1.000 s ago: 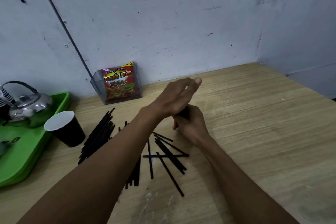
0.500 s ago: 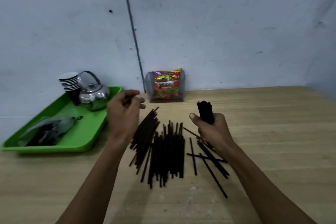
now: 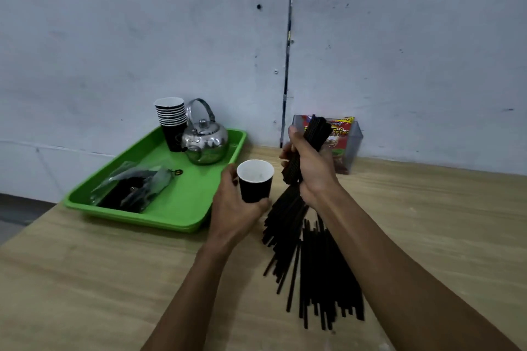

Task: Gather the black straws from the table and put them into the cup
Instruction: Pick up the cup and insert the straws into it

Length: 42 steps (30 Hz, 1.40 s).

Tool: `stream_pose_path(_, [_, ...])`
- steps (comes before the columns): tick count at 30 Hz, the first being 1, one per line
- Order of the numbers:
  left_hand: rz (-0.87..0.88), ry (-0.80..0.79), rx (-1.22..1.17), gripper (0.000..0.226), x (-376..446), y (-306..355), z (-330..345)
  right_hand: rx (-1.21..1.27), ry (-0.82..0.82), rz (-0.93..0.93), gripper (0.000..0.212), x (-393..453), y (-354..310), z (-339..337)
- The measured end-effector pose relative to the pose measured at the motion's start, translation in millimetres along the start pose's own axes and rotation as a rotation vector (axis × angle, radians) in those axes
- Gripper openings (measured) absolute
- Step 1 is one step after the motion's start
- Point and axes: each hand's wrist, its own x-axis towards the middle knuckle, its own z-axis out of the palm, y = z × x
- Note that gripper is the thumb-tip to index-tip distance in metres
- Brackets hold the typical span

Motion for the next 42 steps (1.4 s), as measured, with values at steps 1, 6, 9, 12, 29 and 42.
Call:
stream_pose_path(1, [0.002,-0.015,-0.017,0.089,1.9,-4.4,3.5,-0.007,0.005,-0.009,0.026,7.5,3.9,5.8])
stream_pose_path(6, [-0.033,0.006,-0.08,0.071,10.6,-16.9,14.5,-0.085,-0.056,-0.005,0.049,27.5,15.0,28.8])
stream_pose_path(9, [-0.029,0.027,-0.089,0.061,11.9,-21.5,16.0,-0.158,-0.088,0.003,0.015,30.3,18.5,37.9])
stream_pose_path(12, [-0.017,0.044,-0.097,0.059,10.2,-23.1,15.5,-0.12,-0.093,0.033,0.027,30.6,16.0,44.0])
stream_pose_path(29, [-0.027,0.013,-0.114,0.065,10.3,-27.4,8.5,-0.429,-0.234,0.158,0.016,14.2,47.2,26.4])
stream_pose_path(42, [-0.042,-0.001,-0.083,0.072,8.9,-23.4,5.8,-0.513,-0.357,0.248,0.092,8.7,18.6,11.2])
